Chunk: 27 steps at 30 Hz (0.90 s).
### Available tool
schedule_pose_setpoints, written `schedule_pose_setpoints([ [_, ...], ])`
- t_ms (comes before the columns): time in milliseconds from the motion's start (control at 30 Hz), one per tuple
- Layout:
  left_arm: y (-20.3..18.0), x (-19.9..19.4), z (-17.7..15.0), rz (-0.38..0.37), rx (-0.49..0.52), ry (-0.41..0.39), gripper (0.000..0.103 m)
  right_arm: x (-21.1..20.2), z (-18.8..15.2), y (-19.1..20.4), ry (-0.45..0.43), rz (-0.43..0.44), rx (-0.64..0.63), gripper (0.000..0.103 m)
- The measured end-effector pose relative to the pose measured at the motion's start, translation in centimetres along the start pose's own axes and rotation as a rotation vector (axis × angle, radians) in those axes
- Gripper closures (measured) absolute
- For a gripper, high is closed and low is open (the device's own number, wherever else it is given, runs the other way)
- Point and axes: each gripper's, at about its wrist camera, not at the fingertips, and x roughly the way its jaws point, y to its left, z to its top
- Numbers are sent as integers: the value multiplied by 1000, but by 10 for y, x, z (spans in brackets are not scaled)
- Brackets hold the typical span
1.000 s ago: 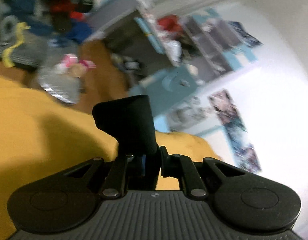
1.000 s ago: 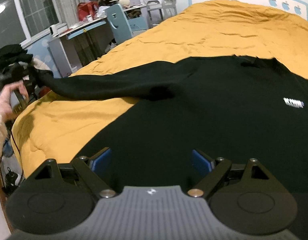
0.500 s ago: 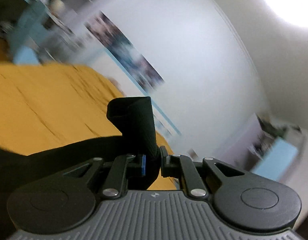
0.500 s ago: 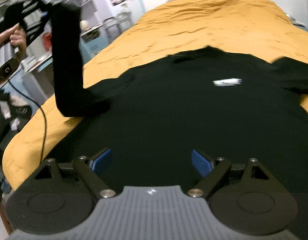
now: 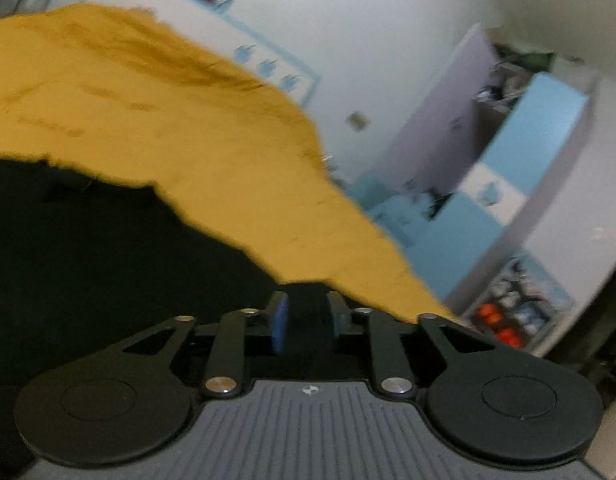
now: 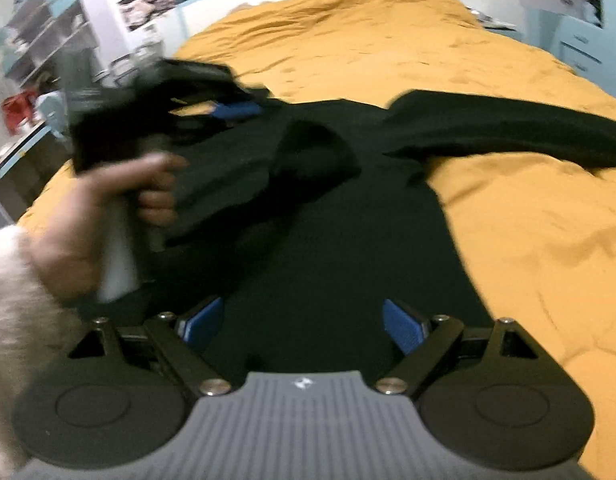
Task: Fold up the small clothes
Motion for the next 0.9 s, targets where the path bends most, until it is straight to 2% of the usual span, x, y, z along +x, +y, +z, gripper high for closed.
schedule_pose_setpoints([
  [33,0,-14,8,-25,1,-14,65,2,2,-3,-3,-11,8,20],
  [67,2,-30,15,-40,8,-27,57,5,6,-5,-14,-18,14,20],
  [100,9,-49,19,-37,17,-39,51,3,8,-8,-30,-16,16,20],
  [167,21,-88,24,35,25,-51,46,5,18,-11,-65,-4,22,20],
  [233,54,-125,29,125,-17,-57,45,11,36,-15,-106,16,28,20],
  [300,93,-160,26,221,-113,-71,45,24,57,-19,-153,30,25,20],
  [367,130,-190,16,285,-266,-111,45,41,80,-19,-187,60,-2,20],
  [467,182,-229,-1,316,-494,-191,45,84,113,-26,-182,103,-17,21],
  [533,204,-241,-15,308,-586,-224,45,119,130,-30,-123,100,-12,25],
  [600,218,-240,-19,292,-652,-229,45,147,139,-35,-47,80,31,39],
  [633,223,-238,-23,279,-682,-231,45,158,142,-37,-13,105,56,46],
  [667,231,-240,-25,271,-703,-232,45,168,143,-40,22,126,87,49],
  [733,234,-227,-22,253,-732,-234,45,184,145,-42,73,156,147,48],
  [800,239,-217,-23,262,-758,-220,45,189,143,-39,73,159,163,48],
  [900,244,-215,-21,329,-778,-207,45,190,142,-31,59,165,155,48],
])
